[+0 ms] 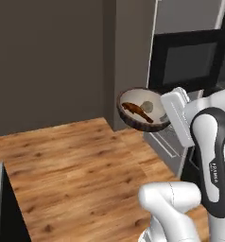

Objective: The microwave is finished heating the chicken drumstick and garlic. Take the bowl containing the food and place it on the dining counter.

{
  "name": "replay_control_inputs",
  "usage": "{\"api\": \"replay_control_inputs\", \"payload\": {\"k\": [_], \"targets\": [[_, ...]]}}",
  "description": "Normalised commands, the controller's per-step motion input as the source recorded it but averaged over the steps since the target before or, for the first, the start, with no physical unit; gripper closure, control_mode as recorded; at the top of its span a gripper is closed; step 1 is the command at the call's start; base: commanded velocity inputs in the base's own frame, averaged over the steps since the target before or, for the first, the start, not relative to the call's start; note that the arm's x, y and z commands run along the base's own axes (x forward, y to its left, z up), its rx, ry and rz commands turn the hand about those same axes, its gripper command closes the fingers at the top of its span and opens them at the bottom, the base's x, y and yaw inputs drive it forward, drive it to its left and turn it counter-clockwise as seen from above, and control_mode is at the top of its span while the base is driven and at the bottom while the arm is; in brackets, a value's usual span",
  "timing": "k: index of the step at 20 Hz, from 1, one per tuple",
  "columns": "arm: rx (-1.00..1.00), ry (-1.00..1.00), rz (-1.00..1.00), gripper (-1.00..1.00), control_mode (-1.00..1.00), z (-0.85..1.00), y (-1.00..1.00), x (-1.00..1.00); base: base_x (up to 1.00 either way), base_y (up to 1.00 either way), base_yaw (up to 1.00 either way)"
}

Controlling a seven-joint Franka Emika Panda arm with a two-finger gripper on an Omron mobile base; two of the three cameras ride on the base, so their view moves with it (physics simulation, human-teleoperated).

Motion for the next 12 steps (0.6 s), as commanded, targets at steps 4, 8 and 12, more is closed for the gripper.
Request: {"api": "replay_control_inputs", "payload": {"k": [4,8,12], "targets": [[0.0,0.0,0.0,1.0,1.0,0.0,0.0,0.0,-0.14,0.0,1.0],[0.0,0.0,0.0,1.0,1.0,0.0,0.0,0.0,-0.01,0.0,1.0],[0.0,0.0,0.0,1.0,1.0,0.0,0.0,0.0,0.0,-0.03,1.0]]}}
